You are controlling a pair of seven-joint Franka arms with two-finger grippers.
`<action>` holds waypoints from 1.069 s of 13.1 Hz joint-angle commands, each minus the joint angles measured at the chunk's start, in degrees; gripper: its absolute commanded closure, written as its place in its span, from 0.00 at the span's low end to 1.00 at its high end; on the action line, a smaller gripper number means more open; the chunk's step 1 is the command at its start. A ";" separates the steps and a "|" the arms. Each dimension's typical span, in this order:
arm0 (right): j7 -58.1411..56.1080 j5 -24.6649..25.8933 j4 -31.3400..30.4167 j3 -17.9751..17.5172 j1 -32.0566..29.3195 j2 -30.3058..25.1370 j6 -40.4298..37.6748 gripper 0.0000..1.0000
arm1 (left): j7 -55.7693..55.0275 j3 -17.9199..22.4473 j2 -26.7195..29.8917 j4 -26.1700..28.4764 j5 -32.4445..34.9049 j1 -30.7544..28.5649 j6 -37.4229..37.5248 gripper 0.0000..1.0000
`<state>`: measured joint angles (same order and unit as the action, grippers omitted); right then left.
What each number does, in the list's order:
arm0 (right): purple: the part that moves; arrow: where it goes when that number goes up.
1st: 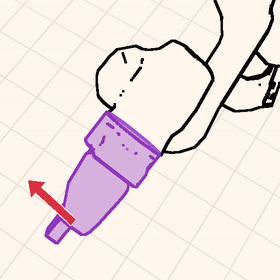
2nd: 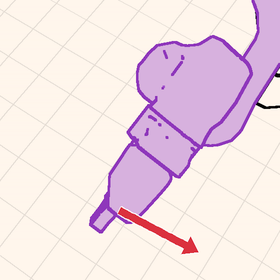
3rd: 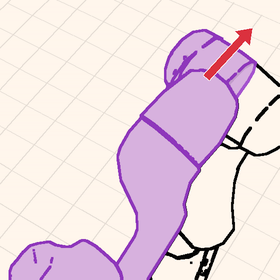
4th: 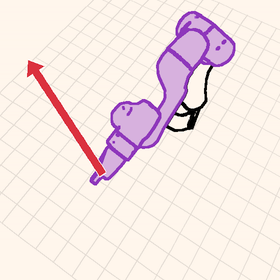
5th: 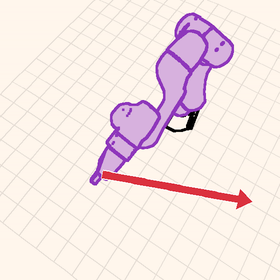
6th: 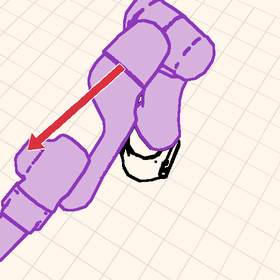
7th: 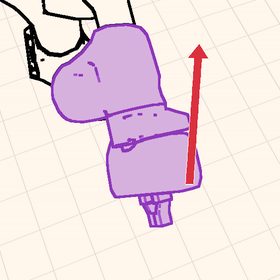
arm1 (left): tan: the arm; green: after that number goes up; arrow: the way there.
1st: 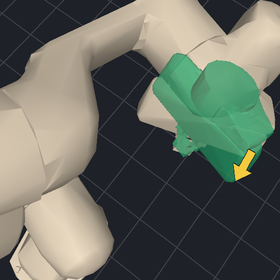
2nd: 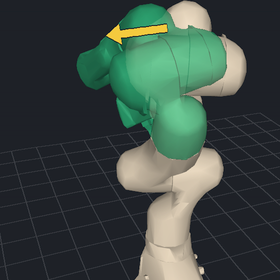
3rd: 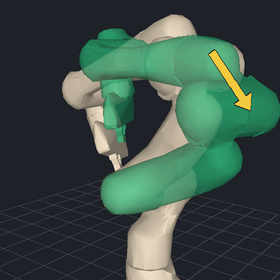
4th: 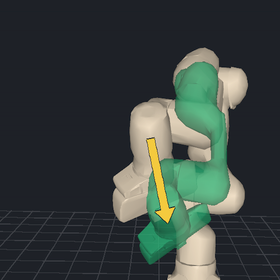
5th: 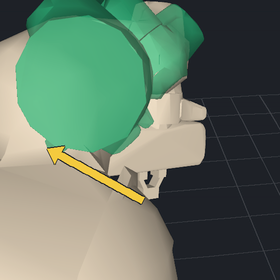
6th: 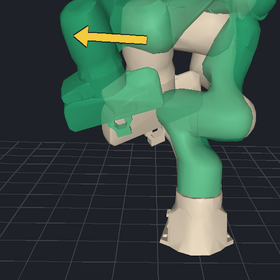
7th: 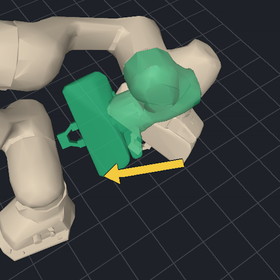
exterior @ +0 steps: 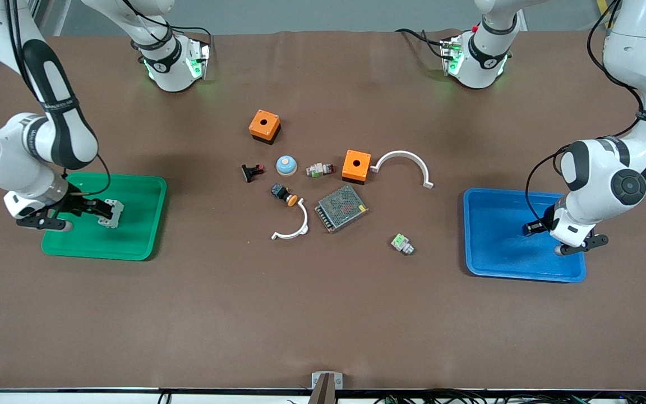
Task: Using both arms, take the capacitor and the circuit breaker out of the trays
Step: 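Grasp the capacitor with the left gripper while the right gripper grasps the breaker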
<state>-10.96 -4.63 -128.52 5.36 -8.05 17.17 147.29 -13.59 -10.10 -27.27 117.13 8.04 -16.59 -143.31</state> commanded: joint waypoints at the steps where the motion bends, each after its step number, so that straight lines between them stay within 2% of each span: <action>1: -1.00 -0.99 -1.03 0.01 0.14 0.76 0.98 0.00 | -1.00 -0.27 -0.41 -0.68 1.71 -0.20 -0.39 0.96; 3: -1.00 -0.91 -0.94 0.01 -0.12 2.51 1.51 0.00 | -1.09 -0.36 0.20 -0.77 1.71 0.32 -0.30 1.00; 4: -1.00 -0.91 -0.85 0.01 -0.13 3.13 1.51 0.04 | -1.35 -0.79 1.25 -0.68 1.63 0.41 0.22 1.00; 6: -1.08 -0.91 -0.94 0.09 -0.13 3.31 1.25 0.17 | -3.89 -2.28 4.41 0.20 1.71 0.76 0.84 1.00; 8: -1.00 -0.91 -0.59 0.09 -0.21 3.57 0.81 0.47 | -9.93 -6.58 6.52 -0.50 1.63 0.76 6.53 1.00; 10: -0.91 -0.91 0.46 0.09 -0.30 3.49 0.54 0.86 | -19.59 -12.46 7.93 -1.29 1.63 0.68 11.45 1.00; 11: -0.65 -0.91 1.69 0.09 -0.21 3.14 -1.20 0.96 | -24.42 -15.44 8.02 -1.90 1.63 0.68 13.13 1.00; 12: -0.30 -0.91 4.57 0.09 0.05 2.44 -6.96 0.98 | -28.13 -17.82 8.02 -2.00 1.63 0.68 13.84 1.00; 14: 3.81 -0.82 14.48 -0.08 1.45 1.47 -24.07 0.98 | -36.29 -21.96 7.50 -2.00 1.63 1.29 13.94 1.00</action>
<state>-10.24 -4.66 -121.56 5.47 -7.88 20.68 135.25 -43.71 -29.58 -19.57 115.31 8.20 -15.30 -130.27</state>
